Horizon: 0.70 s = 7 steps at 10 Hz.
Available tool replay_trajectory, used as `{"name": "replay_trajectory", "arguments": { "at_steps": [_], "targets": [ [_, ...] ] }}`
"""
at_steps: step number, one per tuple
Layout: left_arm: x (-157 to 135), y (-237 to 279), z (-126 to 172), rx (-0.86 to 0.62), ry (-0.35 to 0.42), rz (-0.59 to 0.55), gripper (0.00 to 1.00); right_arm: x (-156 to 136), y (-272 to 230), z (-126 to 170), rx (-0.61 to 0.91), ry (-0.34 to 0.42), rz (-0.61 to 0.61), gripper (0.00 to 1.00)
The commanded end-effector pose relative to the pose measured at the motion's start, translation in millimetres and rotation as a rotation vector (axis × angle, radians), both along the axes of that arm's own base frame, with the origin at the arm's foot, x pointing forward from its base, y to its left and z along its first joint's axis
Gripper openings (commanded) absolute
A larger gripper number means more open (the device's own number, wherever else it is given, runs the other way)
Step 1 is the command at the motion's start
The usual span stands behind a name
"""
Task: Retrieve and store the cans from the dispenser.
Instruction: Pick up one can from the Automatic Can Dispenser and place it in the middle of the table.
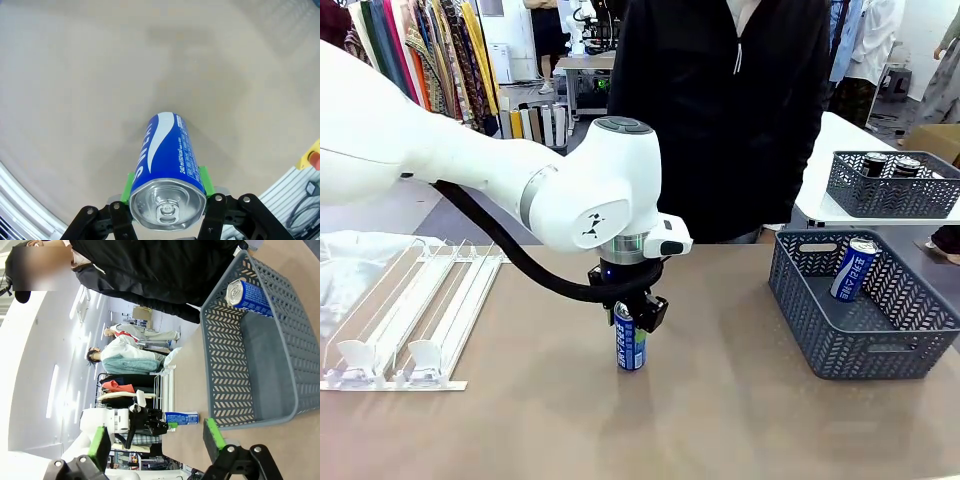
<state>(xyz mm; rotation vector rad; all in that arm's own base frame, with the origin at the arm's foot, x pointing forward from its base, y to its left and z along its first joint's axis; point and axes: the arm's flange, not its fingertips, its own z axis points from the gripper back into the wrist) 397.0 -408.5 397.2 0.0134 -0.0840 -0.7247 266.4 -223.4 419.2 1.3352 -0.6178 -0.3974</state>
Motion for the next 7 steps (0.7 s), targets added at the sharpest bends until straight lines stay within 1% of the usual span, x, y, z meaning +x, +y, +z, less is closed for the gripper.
{"name": "replay_trajectory", "arguments": {
  "at_steps": [1,2,4,5,6,7],
  "targets": [
    [-0.3,-3.4,3.4,-0.013,0.016,0.039,0.49,0.3,-1.4,2.0,-0.005,-0.010,0.005,1.00],
    [0.4,-3.2,3.6,-0.018,0.020,0.033,1.00,0.3,-1.4,2.0,-0.005,-0.010,0.005,1.00],
    [-1.4,-1.4,6.5,-0.035,0.022,0.023,1.00,0.3,-1.4,2.0,-0.005,-0.010,0.005,1.00],
    [-9.0,3.2,17.5,-0.065,0.012,0.012,1.00,0.3,-1.4,2.0,-0.005,-0.010,0.005,1.00],
    [-20.5,16.1,43.0,-0.116,-0.002,0.018,1.00,0.3,-1.4,2.0,-0.005,-0.010,0.005,1.00],
    [-34.8,45.1,89.1,-0.177,-0.001,0.061,1.00,0.3,-1.4,2.0,-0.005,-0.010,0.005,1.00]
  ]
}}
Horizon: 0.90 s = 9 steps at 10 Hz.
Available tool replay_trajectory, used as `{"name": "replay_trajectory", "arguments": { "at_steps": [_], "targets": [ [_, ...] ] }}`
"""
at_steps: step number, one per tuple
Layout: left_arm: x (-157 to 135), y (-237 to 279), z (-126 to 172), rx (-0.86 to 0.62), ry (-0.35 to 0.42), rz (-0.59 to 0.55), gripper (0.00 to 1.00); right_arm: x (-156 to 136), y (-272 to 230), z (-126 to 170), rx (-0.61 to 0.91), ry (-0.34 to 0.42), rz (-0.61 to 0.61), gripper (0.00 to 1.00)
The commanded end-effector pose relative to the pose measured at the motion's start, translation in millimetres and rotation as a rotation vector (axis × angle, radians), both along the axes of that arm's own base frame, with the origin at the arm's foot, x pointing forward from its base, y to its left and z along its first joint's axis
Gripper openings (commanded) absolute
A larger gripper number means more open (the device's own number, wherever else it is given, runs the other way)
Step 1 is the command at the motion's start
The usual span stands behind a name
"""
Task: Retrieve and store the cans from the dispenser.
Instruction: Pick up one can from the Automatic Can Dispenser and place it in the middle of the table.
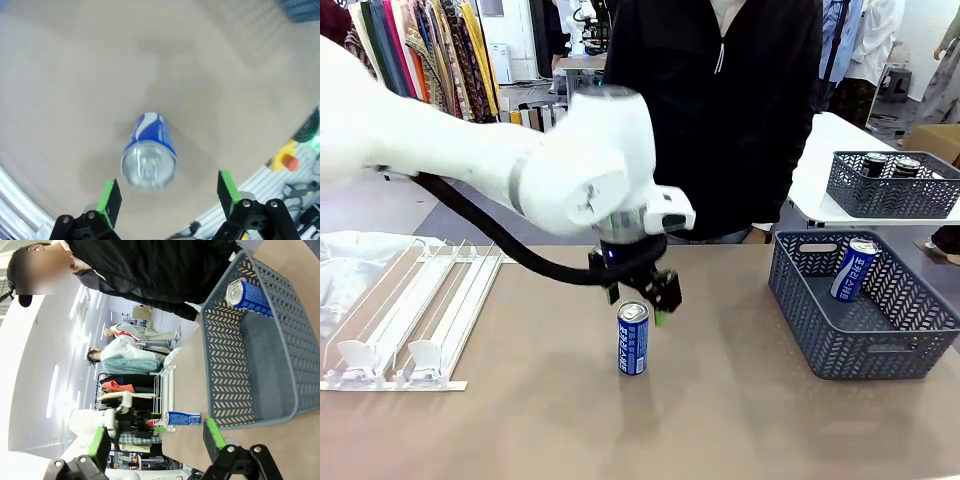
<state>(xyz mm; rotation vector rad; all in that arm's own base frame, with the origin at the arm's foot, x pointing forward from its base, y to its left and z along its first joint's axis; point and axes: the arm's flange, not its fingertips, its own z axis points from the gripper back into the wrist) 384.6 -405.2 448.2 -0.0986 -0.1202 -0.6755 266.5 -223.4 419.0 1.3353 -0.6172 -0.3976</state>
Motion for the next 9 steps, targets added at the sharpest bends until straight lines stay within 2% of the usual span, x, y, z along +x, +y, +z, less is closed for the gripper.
{"name": "replay_trajectory", "arguments": {
  "at_steps": [1,3,5,6,7,8,9],
  "targets": [
    [-34.6,78.2,77.5,-0.063,0.007,0.065,1.00,0.2,-1.4,2.2,-0.005,-0.011,0.005,1.00],
    [-45.9,167.7,131.8,-0.272,0.089,0.077,1.00,0.2,-1.4,2.2,-0.005,-0.011,0.005,1.00],
    [-48.9,277.4,158.7,-0.453,0.138,0.176,1.00,0.2,-1.4,2.2,-0.005,-0.011,0.005,1.00],
    [-47.7,334.4,162.8,-0.520,0.157,0.264,1.00,0.2,-1.4,2.2,-0.005,-0.011,0.005,1.00],
    [-50.5,390.8,162.3,-0.612,0.210,0.330,1.00,0.2,-1.4,2.2,-0.005,-0.011,0.005,1.00],
    [-60.4,446.0,154.3,-0.710,0.213,0.437,1.00,0.2,-1.4,2.2,-0.005,-0.011,0.005,1.00],
    [-70.5,485.4,140.8,-0.805,0.230,0.472,1.00,0.2,-1.4,2.2,-0.005,-0.011,0.005,1.00]
  ]
}}
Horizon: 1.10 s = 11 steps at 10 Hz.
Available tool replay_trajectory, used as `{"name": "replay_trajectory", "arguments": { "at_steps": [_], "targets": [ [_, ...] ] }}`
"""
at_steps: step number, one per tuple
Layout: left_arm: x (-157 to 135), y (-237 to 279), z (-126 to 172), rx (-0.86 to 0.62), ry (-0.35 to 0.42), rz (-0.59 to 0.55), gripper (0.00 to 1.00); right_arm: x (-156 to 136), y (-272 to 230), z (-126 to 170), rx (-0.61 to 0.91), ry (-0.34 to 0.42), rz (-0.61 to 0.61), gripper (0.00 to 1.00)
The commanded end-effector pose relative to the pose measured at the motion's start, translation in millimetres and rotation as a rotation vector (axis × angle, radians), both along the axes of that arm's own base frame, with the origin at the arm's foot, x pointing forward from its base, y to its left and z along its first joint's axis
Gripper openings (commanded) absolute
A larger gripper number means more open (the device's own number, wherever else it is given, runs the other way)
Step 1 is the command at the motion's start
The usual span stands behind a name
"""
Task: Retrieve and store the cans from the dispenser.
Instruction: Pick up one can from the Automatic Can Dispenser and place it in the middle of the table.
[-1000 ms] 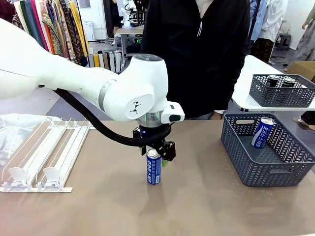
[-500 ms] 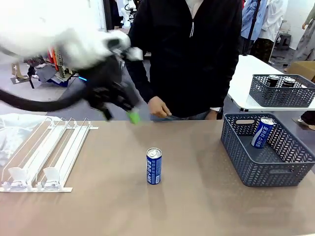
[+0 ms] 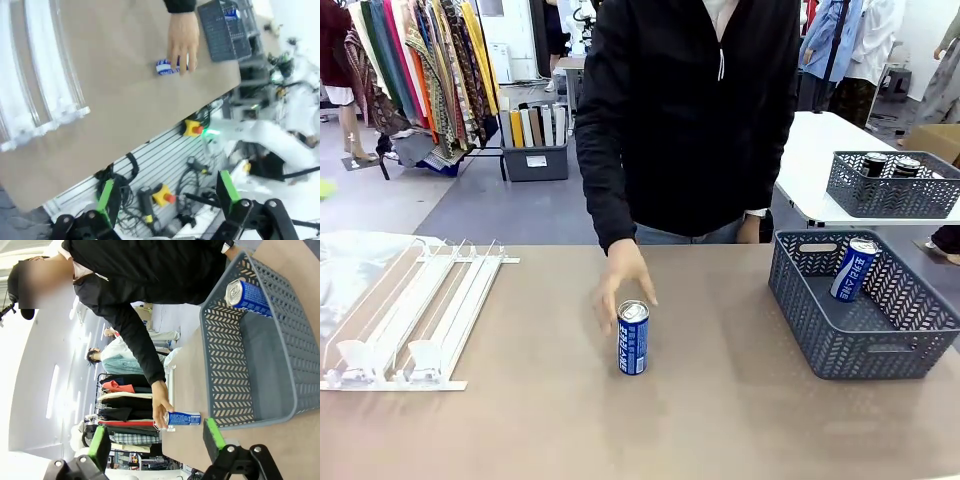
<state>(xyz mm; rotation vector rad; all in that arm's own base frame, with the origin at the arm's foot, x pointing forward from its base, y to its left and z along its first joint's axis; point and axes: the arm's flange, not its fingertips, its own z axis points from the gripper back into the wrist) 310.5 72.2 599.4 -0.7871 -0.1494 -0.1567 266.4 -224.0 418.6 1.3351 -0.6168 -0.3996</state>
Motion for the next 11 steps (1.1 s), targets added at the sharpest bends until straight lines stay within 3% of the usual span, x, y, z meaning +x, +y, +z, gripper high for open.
{"name": "replay_trajectory", "arguments": {
  "at_steps": [1,3,5,6,11],
  "targets": [
    [-4.8,40.9,-28.2,-0.206,0.005,0.069,1.00,0.3,-0.8,2.6,-0.005,-0.012,0.006,1.00],
    [-17.4,81.7,-66.7,-0.333,0.048,0.172,1.00,0.3,-0.8,2.6,-0.005,-0.012,0.006,1.00],
    [-13.8,87.2,-83.6,-0.320,0.127,0.173,1.00,0.3,-0.8,2.6,-0.005,-0.012,0.006,1.00],
    [-24.1,96.7,-72.7,-0.309,0.071,0.190,1.00,0.3,-0.8,2.6,-0.005,-0.012,0.006,1.00],
    [-24.1,96.7,-72.7,-0.309,0.071,0.190,1.00,0.3,-0.8,2.6,-0.005,-0.012,0.006,1.00]
  ]
}}
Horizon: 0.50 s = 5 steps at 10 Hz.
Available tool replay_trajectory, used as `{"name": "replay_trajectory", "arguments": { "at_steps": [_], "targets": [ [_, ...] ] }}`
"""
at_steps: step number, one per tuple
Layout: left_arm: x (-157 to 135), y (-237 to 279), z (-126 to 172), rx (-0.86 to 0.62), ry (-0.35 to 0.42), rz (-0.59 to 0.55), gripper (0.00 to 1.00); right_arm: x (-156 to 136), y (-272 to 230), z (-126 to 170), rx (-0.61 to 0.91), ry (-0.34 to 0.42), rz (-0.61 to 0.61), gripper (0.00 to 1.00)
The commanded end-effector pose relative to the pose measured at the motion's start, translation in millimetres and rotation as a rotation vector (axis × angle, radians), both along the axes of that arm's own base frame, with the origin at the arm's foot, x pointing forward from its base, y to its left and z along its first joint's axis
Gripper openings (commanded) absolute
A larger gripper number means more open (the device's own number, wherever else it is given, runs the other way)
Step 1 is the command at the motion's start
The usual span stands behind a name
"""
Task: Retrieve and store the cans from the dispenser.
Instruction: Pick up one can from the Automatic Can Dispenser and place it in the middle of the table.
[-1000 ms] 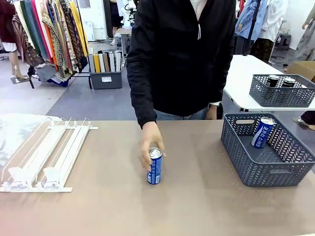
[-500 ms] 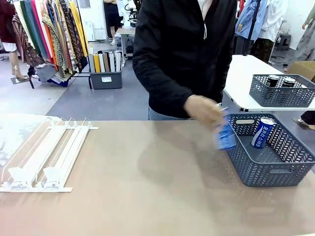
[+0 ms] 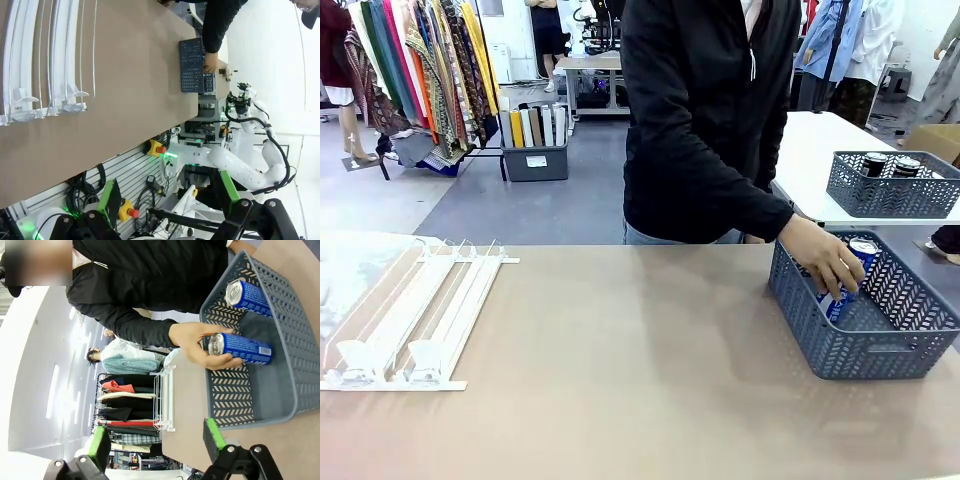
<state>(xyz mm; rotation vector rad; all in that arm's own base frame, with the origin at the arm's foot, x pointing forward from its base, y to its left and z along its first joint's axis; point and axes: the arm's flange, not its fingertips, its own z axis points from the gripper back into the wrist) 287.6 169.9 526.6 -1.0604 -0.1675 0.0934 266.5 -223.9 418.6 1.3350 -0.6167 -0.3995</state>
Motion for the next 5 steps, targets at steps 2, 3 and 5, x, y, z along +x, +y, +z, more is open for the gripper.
{"name": "replay_trajectory", "arguments": {
  "at_steps": [2,3,5],
  "targets": [
    [-1.2,-1.0,0.1,-0.017,-0.022,-0.007,1.00,0.3,-0.9,2.6,-0.005,-0.012,0.006,1.00],
    [-1.2,-1.0,0.1,-0.017,-0.022,-0.007,1.00,0.3,-0.9,2.6,-0.005,-0.012,0.006,1.00],
    [-1.2,-1.0,0.1,-0.017,-0.022,-0.007,1.00,0.3,-0.9,2.6,-0.005,-0.012,0.006,1.00]
  ]
}}
